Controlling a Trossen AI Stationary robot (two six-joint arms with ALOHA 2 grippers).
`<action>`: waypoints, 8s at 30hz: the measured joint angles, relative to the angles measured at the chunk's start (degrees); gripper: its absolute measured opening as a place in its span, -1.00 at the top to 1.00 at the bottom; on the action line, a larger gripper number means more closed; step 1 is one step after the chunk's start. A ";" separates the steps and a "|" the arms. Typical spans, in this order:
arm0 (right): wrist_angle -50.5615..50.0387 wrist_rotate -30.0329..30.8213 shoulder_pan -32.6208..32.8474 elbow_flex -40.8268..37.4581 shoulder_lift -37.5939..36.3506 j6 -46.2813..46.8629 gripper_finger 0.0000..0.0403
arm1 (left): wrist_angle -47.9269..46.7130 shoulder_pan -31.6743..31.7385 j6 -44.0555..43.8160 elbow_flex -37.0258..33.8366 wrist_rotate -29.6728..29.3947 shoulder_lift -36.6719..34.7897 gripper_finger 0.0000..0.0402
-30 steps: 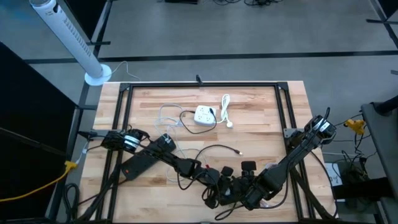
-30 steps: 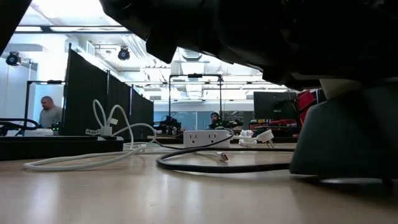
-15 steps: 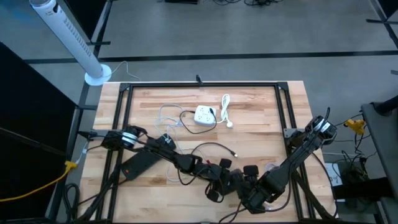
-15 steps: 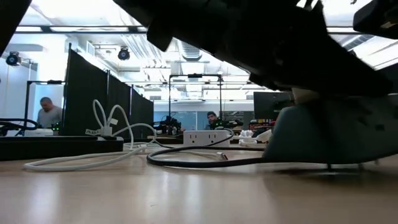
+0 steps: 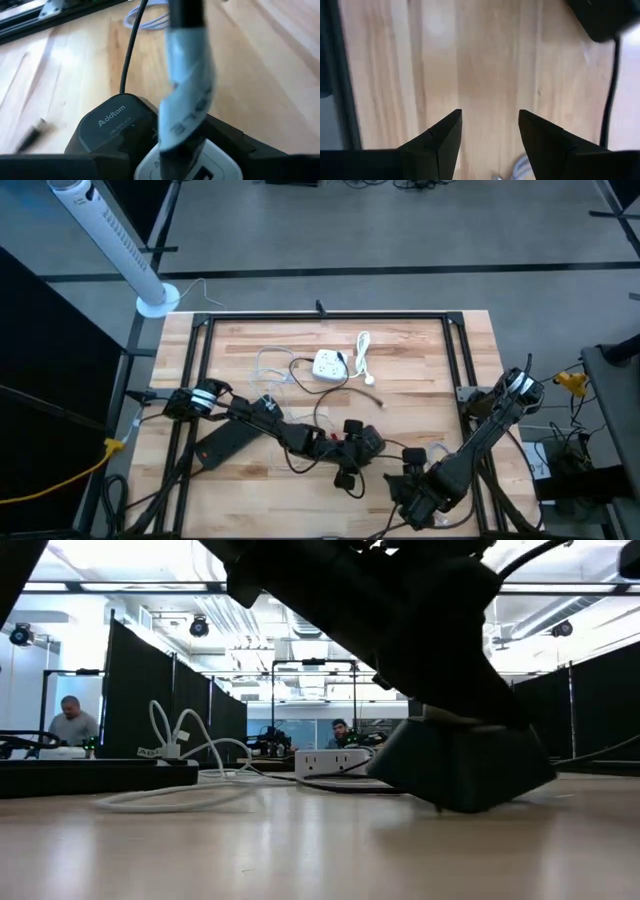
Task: Insert USB
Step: Insert the white charger adapter into the bottom black outlet extension, then insert the purple charger cable into the bottom black outlet extension
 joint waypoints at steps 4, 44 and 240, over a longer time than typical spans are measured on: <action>-2.79 2.66 2.61 0.00 -0.07 4.07 0.11 | -1.93 -0.13 -0.29 0.02 -0.12 -0.09 0.25; 24.92 -21.29 -10.38 -12.65 -18.16 8.09 0.68 | -10.24 -1.04 3.40 -1.17 2.88 -4.53 0.25; 62.45 14.80 -15.17 -7.50 -18.10 -38.82 0.99 | 34.31 -7.84 9.49 -33.94 -5.86 -29.16 0.69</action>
